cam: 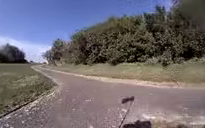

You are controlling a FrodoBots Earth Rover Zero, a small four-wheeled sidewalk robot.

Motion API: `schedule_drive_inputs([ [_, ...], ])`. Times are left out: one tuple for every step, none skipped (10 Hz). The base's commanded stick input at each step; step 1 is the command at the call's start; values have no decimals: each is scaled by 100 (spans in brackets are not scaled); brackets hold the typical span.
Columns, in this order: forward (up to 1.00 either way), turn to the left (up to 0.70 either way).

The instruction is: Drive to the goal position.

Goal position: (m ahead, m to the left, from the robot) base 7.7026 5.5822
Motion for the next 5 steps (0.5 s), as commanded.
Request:
schedule_drive_inputs([
  [70, 0],
  [70, 0],
  [70, 2],
  [70, 6],
  [70, 11],
])
